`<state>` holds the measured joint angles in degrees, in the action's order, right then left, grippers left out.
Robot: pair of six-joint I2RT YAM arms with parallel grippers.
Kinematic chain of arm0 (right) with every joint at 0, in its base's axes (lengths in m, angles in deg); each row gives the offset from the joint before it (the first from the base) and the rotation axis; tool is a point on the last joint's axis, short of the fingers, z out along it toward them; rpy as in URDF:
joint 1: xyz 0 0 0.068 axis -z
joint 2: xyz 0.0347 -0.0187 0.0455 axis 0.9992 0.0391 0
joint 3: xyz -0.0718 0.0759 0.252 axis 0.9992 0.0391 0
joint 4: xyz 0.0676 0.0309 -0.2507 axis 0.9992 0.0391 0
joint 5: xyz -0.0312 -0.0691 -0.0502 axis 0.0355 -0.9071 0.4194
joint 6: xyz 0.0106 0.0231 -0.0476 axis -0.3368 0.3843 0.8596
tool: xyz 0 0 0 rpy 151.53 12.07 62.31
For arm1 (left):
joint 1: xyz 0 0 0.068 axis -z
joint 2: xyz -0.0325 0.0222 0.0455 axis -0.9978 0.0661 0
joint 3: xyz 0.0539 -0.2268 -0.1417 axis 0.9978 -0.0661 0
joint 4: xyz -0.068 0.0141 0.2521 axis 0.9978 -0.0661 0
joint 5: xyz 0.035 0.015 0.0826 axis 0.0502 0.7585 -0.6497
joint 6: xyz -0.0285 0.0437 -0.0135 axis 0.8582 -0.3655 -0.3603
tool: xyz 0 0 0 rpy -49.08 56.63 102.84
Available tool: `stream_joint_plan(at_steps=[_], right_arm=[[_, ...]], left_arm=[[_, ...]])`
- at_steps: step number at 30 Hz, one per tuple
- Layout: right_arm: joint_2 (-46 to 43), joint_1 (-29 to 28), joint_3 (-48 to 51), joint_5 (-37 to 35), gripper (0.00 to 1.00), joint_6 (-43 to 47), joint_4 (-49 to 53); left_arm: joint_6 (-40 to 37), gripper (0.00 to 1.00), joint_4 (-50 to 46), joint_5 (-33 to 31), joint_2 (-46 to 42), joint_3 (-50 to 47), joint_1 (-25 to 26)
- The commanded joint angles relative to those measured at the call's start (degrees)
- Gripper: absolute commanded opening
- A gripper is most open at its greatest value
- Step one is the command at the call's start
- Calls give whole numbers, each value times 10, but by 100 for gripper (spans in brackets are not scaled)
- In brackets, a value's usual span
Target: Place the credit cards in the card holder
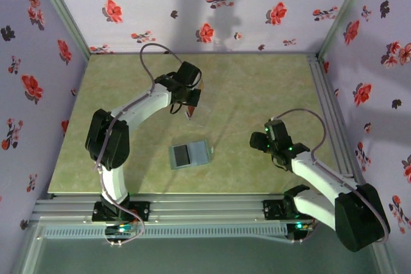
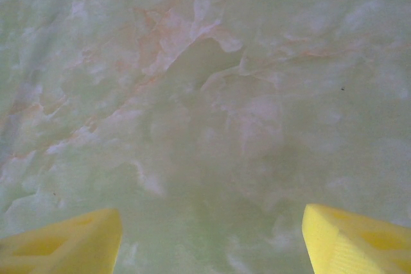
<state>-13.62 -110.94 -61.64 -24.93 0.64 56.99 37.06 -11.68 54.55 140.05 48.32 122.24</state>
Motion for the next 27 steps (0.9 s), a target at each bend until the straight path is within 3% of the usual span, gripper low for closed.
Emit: stream_joint_plan(at_steps=[1, 4, 6, 7, 9, 11, 19, 22, 27], right_arm=[[2, 2, -16, -2, 75, 6, 4], [2, 1, -16, -1, 75, 7, 2], [3, 1, -16, -2, 75, 6, 4], [2, 1, -16, -1, 75, 7, 3], [1, 1, -15, 1, 75, 9, 4], [1, 1, -15, 1, 75, 8, 3], [3, -1, -15, 0, 75, 9, 1], [5, -2, -16, -1, 75, 9, 1], [7, -4, -17, 0, 75, 10, 2]], left_arm=[[-15, 0, 0, 13, -7, 9, -6], [-19, 0, 1, 25, -6, 8, -8], [-17, 12, 0, 36, -6, 9, -11], [-17, 14, 1, 40, -6, 7, -12], [-17, 10, 5, 46, -5, 3, -14], [-17, 0, 3, 46, -2, 5, -17], [-24, 0, -7, 46, 0, 13, -20], [-22, 11, -7, 50, -2, 11, -20], [-21, 18, -7, 55, 2, 9, -19]])
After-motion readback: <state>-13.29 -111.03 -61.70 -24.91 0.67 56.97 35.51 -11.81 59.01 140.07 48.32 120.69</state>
